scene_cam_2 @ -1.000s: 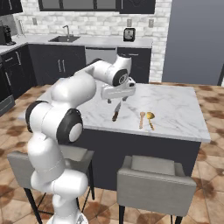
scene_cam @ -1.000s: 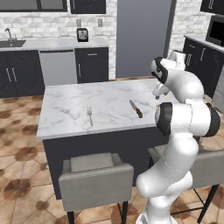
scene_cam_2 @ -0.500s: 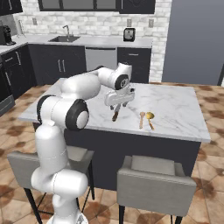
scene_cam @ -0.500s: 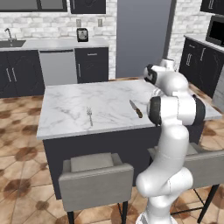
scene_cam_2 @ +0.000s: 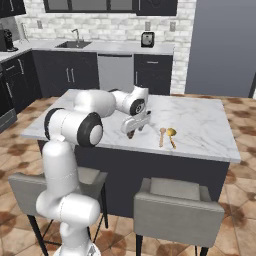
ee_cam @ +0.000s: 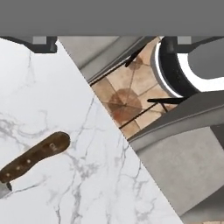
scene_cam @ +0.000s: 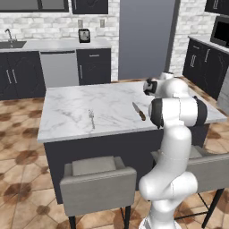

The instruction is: Pick up the metallic utensils from the counter and place them in the open drawer. Make sure not to pick up any wooden utensils.

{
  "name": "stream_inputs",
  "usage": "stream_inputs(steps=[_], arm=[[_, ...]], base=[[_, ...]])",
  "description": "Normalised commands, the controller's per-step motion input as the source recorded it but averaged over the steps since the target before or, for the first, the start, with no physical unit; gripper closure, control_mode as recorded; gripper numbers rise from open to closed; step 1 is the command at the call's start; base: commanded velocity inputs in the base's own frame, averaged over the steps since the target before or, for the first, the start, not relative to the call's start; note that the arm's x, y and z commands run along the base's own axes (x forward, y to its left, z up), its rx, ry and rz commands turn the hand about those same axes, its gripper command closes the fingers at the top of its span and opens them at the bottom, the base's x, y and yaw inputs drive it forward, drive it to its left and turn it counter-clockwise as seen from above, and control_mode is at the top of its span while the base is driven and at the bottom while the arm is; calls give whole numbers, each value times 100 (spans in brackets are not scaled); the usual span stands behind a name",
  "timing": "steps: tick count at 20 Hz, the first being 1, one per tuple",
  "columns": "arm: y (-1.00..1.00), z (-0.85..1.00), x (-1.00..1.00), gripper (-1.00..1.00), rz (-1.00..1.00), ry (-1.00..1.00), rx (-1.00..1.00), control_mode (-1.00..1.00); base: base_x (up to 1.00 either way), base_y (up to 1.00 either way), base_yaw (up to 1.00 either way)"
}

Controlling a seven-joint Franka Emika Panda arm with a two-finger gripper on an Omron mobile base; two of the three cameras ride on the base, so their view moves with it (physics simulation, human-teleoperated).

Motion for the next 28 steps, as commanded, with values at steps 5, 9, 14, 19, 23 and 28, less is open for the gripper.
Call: stream_inputs(steps=[5,9,14,19,23,28], arm=[[7,2,0,-100,-1,-1,0,-100],[31,8,16,-100,-15,0,-2,-100],[46,5,50,-100,-29,0,-5,-100],[9,-7,82,-100,-36,0,1,-100],[0,-9,66,-100,-37,-3,4,-100],[0,0,37,-100,-15,0,0,-100]], base=[[0,0,0],[0,0,0],[0,0,0],[0,0,0],[0,0,0],[0,0,0]])
